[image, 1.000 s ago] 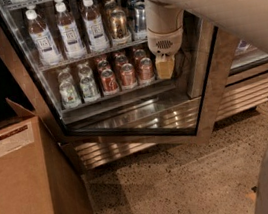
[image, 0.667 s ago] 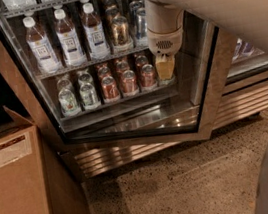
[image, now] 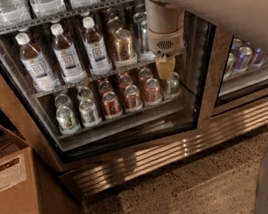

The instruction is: Close left fridge door

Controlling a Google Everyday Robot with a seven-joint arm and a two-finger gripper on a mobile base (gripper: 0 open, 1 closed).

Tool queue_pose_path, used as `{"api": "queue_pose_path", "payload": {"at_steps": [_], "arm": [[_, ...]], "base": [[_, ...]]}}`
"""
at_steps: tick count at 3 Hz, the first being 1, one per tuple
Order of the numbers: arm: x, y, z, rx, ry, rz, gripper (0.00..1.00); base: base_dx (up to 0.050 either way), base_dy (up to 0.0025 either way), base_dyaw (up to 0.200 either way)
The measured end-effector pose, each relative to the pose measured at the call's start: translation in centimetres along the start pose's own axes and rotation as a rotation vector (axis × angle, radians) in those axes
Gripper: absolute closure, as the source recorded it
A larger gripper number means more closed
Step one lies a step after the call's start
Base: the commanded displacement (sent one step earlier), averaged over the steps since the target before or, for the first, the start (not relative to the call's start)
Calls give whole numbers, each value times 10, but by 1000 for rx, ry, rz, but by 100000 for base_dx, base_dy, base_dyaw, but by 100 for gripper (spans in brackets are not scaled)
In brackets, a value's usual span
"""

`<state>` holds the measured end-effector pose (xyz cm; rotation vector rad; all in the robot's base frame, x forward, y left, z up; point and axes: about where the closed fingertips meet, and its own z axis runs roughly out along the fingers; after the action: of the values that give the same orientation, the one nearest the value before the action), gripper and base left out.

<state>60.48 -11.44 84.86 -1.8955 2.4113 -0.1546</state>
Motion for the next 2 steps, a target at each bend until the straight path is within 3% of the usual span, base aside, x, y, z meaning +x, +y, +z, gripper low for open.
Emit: {"api": "queue_pose_path", "payload": {"at_steps": [1, 2], "arm": [[0, 0, 0, 0, 0, 0, 100], [0, 0, 0, 0, 0, 0, 100]], "base": [[4945, 3, -77], [0, 0, 0]]}}
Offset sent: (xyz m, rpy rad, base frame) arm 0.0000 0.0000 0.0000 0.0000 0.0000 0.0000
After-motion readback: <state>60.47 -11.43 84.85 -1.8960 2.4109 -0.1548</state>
